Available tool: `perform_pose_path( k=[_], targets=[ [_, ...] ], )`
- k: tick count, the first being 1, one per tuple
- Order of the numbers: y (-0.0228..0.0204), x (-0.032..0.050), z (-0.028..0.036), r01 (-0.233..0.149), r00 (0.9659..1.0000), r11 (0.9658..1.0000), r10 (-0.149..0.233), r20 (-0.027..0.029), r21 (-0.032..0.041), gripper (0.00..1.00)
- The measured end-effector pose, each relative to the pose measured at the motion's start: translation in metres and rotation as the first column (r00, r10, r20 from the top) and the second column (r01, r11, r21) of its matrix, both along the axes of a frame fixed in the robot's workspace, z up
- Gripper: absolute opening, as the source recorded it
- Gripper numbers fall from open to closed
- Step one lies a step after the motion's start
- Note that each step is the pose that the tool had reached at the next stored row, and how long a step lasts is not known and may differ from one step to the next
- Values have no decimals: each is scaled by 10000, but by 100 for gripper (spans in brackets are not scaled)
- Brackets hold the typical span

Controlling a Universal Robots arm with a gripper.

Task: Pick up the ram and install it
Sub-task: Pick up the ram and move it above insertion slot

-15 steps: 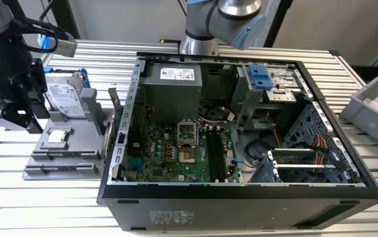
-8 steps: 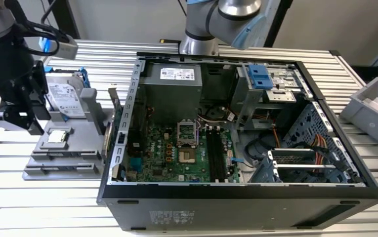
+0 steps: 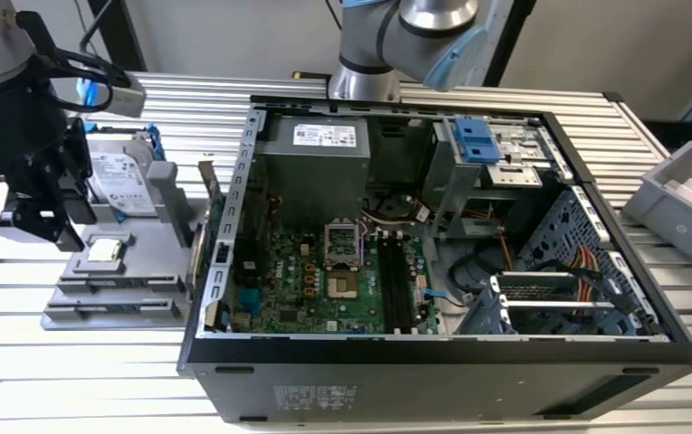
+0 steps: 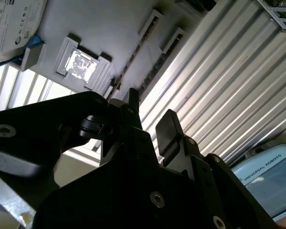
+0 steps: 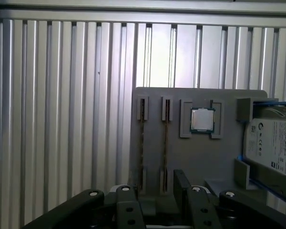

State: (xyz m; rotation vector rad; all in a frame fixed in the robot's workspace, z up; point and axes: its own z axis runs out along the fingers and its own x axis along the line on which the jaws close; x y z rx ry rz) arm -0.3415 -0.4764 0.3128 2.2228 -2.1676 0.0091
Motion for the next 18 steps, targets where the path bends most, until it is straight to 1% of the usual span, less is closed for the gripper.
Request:
perform_pose_path(
  k=[7,12,18],
  targets=[
    [2,0,-66,57,10000,10000,-57,-1,0,100],
    [2,0,-69,57,10000,10000,-57,-2,-2,100],
    [2,0,-107,57,10000,10000,-57,0,0,100]
  ],
)
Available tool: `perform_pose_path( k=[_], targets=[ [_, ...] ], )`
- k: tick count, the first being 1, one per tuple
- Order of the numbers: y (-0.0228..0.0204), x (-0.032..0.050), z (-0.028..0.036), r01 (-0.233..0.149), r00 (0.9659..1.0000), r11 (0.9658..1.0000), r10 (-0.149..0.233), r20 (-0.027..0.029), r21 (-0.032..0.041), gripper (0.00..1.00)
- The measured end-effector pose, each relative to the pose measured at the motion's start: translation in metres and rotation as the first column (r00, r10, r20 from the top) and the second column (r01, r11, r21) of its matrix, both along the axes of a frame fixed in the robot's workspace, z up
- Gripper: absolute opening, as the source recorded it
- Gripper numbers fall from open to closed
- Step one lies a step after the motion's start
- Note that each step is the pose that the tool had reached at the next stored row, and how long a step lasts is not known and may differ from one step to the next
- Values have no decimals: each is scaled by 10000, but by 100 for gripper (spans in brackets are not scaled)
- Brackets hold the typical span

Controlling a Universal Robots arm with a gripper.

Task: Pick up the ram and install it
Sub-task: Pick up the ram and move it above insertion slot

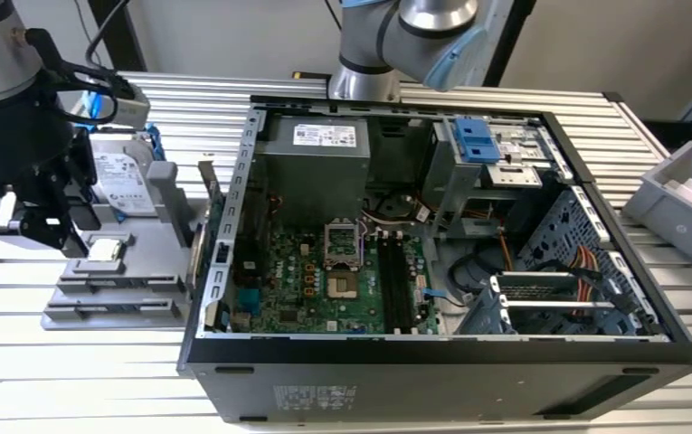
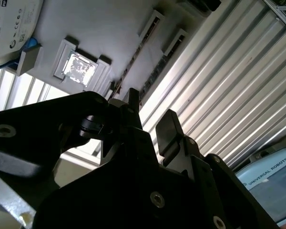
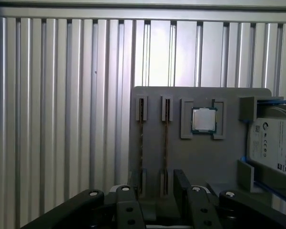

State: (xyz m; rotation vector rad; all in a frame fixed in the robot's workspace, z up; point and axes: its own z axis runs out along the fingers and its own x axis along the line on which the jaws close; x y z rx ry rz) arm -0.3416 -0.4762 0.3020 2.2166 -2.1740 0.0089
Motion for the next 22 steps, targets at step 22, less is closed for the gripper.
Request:
perform_pose_path(
  k=[22],
  targets=[
    [-1,-1,-140,1,10000,10000,-1,-1,0,100]
  ],
)
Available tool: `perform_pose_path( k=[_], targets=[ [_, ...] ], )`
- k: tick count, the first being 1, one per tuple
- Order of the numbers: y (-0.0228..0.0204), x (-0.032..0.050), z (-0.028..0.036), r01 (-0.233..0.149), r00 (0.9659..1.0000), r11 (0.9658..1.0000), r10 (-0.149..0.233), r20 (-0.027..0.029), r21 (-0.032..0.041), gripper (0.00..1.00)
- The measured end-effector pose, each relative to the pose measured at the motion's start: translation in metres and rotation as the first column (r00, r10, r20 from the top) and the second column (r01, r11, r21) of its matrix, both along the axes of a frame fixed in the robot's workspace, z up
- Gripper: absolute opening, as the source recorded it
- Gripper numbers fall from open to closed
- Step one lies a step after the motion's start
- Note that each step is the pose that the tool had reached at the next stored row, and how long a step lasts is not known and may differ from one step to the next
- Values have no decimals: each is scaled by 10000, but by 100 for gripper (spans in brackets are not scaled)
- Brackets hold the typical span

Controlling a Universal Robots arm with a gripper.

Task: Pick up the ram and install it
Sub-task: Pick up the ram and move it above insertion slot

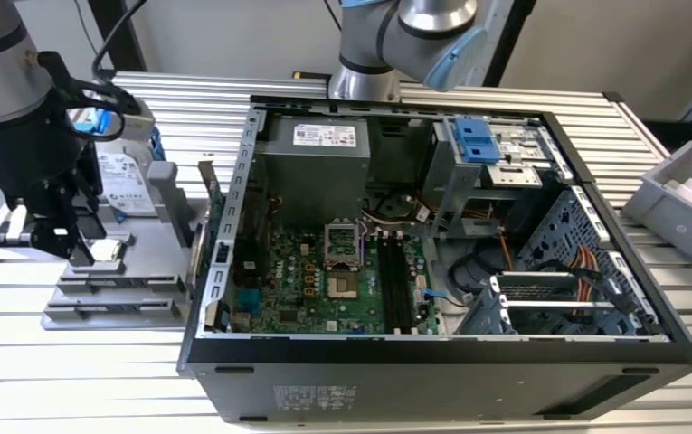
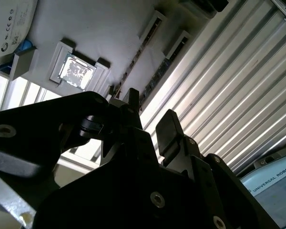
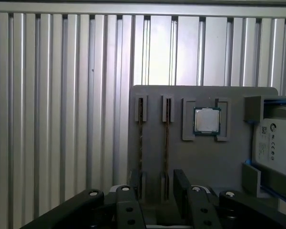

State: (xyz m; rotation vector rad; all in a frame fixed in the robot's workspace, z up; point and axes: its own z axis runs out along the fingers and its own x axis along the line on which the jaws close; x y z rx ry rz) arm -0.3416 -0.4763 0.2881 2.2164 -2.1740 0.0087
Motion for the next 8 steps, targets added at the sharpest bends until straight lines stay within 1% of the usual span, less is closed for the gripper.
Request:
perform_pose_path(
  k=[8],
  targets=[
    [-7,1,-38,-1,10000,10000,1,2,2,100]
  ],
)
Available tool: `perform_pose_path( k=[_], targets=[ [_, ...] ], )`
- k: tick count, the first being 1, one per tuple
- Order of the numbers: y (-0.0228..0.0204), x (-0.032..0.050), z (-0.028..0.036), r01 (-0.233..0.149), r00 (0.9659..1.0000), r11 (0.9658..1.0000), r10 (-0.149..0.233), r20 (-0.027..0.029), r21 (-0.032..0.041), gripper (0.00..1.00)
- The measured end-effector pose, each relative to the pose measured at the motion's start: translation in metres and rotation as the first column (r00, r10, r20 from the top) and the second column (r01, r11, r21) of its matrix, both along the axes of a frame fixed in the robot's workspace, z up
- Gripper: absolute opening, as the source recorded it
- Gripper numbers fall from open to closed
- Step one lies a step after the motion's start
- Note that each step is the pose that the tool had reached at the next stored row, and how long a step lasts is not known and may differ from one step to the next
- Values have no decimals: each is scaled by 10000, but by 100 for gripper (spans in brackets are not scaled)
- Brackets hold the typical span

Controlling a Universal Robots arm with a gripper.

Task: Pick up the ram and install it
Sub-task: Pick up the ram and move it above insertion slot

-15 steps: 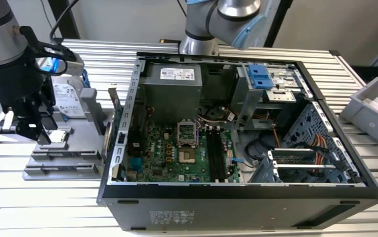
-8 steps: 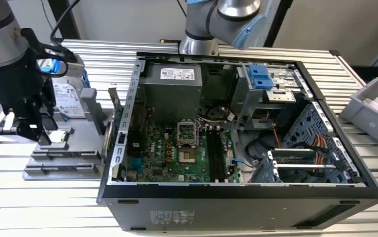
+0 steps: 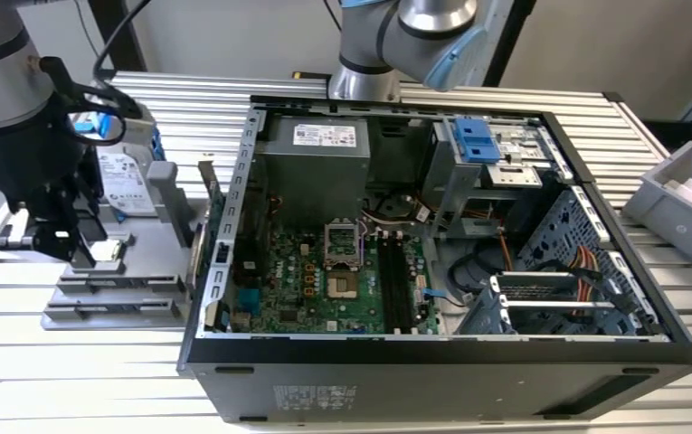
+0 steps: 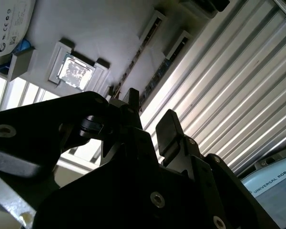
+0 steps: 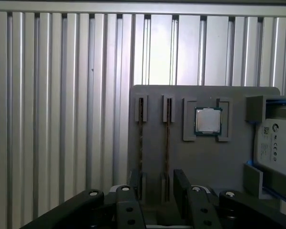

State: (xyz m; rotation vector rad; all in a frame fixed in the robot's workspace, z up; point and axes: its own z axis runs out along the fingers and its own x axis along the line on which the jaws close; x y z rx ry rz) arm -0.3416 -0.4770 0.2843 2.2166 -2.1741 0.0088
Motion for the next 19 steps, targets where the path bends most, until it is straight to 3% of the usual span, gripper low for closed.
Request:
perform_pose_path(
  k=[19],
  targets=[
    [-32,0,-109,0,10000,10000,0,-2,-2,100]
  ],
)
